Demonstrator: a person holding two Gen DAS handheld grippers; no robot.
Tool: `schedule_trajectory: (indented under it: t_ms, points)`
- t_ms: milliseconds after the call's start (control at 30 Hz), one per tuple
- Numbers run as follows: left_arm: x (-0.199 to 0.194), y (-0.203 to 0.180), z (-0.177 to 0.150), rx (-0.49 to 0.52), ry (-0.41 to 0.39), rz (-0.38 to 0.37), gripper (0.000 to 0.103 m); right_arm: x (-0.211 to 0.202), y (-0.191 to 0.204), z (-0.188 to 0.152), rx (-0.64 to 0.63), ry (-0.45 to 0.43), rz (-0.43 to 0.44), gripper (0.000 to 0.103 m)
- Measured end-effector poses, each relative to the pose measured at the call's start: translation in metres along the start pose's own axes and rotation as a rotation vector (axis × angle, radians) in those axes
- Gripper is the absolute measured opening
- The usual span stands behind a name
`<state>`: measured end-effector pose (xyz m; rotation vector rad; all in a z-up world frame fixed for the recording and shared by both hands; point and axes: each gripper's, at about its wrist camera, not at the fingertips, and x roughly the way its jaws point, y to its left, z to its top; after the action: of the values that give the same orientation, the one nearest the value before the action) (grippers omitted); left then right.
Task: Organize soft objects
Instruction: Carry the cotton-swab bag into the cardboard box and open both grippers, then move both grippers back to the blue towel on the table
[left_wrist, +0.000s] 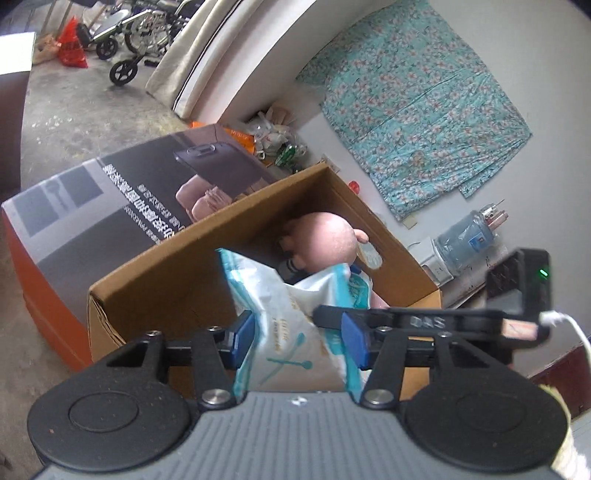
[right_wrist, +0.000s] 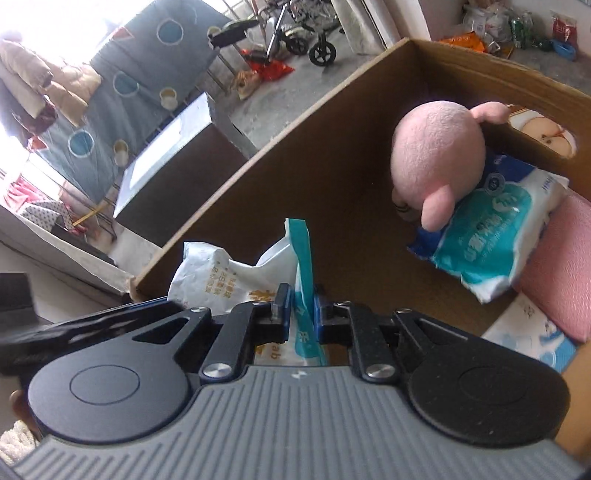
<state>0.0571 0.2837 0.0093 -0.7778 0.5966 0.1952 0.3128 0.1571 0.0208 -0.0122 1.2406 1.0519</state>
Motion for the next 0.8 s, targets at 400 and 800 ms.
schedule_trajectory:
  t_ms: [400,800]
  points:
    - [-0.013,0.000,-0.010,0.093,-0.045,-0.041,0.057,0.044,0.014,0.043,-0.249,-0.032,-0.180,0.011]
    - [-0.026,-0.001,-0.018,0.113,-0.106,-0.012,0.061,0.024,0.014,0.044,-0.304,-0.200,-0.279,0.041]
